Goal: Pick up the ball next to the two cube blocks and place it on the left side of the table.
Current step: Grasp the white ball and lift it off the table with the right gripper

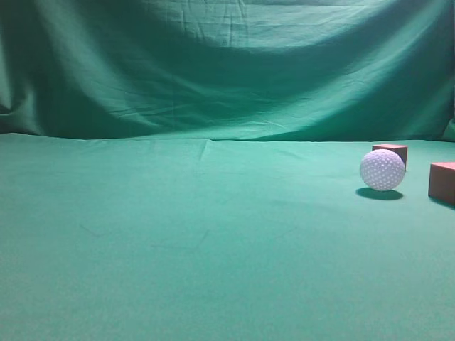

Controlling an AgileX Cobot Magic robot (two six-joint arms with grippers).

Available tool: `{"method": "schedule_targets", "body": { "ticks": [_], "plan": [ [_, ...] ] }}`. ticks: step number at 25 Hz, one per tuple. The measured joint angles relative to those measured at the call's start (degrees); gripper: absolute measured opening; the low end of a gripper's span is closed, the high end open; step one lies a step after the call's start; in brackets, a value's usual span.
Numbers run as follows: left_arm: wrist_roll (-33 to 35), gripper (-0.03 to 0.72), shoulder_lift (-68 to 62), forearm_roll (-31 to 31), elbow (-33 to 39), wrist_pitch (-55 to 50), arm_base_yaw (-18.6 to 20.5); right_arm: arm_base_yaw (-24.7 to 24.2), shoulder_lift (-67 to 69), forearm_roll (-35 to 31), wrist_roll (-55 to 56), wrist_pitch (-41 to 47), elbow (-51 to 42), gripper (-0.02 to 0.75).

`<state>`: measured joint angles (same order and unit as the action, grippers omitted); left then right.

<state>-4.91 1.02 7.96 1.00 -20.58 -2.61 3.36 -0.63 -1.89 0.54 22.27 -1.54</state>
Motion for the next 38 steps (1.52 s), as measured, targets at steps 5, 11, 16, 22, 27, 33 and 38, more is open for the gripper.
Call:
{"method": "schedule_targets", "body": {
  "ticks": [5,11,16,22,27,33,38],
  "plan": [
    [0.0,0.000,0.0,0.0,0.0,0.0,0.0,0.0,0.0,0.0,0.0,0.0,0.0,0.000],
    [0.0,0.000,0.0,0.0,0.0,0.0,0.0,0.0,0.0,0.0,0.0,0.0,0.0,0.000],
    [0.0,0.000,0.0,0.0,0.0,0.0,0.0,0.0,0.0,0.0,0.0,0.0,0.0,0.000],
    [0.0,0.000,0.0,0.0,0.0,0.0,0.0,0.0,0.0,0.0,0.0,0.0,0.0,0.000],
    [0.0,0.000,0.0,0.0,0.0,0.0,0.0,0.0,0.0,-1.1,0.1,-1.6,-0.1,0.000],
    [0.0,0.000,0.0,0.0,0.0,0.0,0.0,0.0,0.0,-10.4,3.4,-19.9,-0.1,0.000],
    [0.0,0.000,0.0,0.0,0.0,0.0,0.0,0.0,0.0,-10.1,3.3,-26.6,3.1,0.000]
  ]
}}
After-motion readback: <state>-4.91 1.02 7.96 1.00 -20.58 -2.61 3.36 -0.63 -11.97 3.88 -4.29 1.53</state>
